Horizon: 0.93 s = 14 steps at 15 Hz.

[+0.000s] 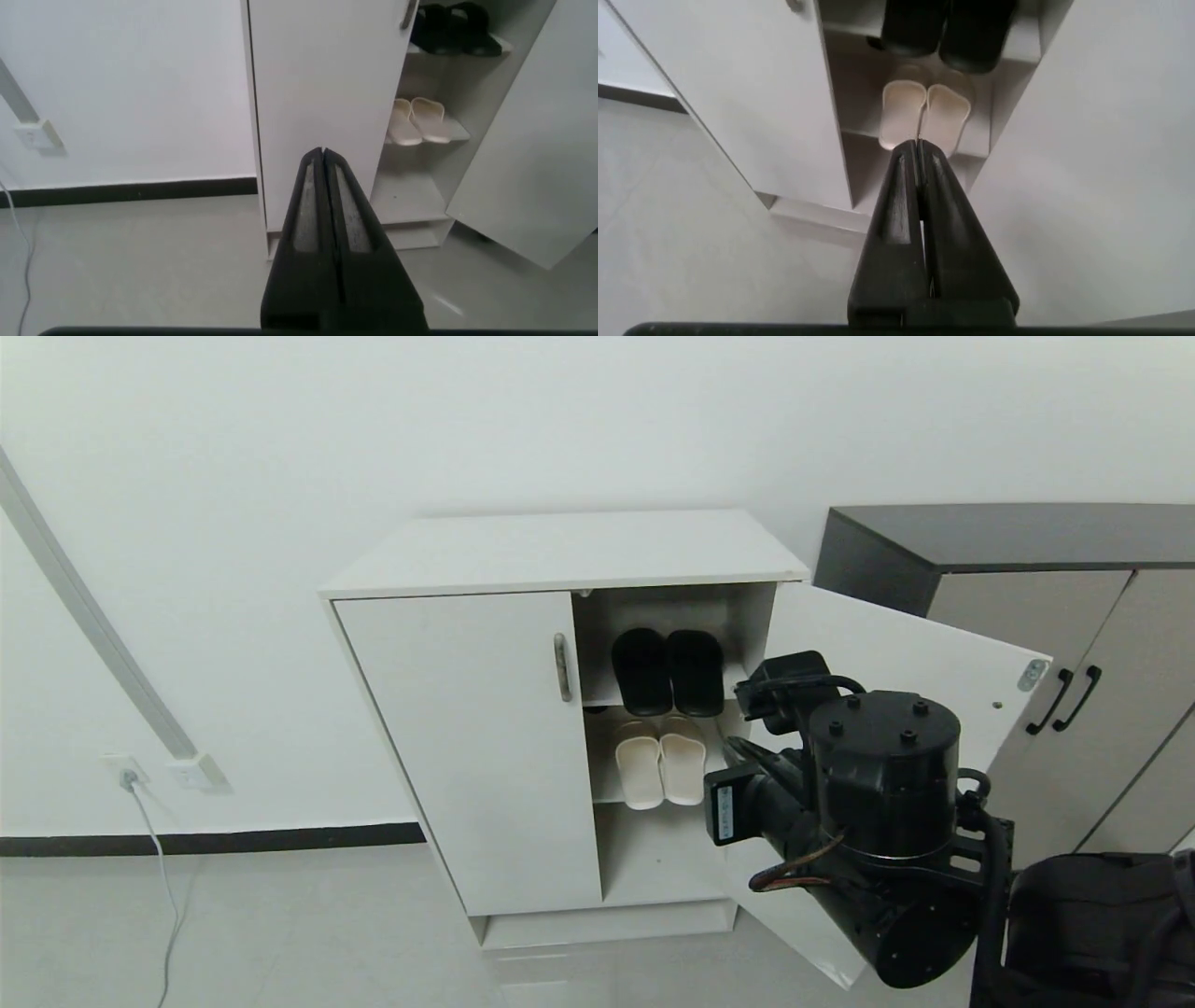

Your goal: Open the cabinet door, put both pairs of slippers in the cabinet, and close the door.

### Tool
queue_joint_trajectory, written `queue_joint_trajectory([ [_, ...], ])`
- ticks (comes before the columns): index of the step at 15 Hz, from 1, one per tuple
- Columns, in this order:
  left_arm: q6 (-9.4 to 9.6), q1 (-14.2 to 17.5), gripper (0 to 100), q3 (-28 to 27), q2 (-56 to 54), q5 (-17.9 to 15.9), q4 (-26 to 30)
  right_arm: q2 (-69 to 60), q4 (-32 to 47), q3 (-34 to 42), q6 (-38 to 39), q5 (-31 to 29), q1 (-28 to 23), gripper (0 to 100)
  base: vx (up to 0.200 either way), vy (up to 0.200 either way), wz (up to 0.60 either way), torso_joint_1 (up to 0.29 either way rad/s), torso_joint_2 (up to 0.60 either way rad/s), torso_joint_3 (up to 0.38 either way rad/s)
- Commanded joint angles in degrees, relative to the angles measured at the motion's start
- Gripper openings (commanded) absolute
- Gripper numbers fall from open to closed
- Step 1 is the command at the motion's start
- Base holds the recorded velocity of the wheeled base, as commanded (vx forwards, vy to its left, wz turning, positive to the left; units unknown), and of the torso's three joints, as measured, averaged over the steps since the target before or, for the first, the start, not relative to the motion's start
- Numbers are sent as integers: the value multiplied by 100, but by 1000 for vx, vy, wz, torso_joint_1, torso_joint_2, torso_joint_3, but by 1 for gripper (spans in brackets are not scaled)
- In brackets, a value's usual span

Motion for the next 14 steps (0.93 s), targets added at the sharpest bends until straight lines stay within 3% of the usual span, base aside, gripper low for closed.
queue_joint_trajectory([
  [1, -4, 1, 0, -1, 8, 1, 0, -1, -1, 0, -1, -2, 1, 0, 0, 0, 0, 163, -481, -315],
  [14, 4, 1, 0, 7, 8, 1, 0, -1, -1, 18, 8, 6, -139, 0, 0, 0, 0, 210, -526, -320],
])
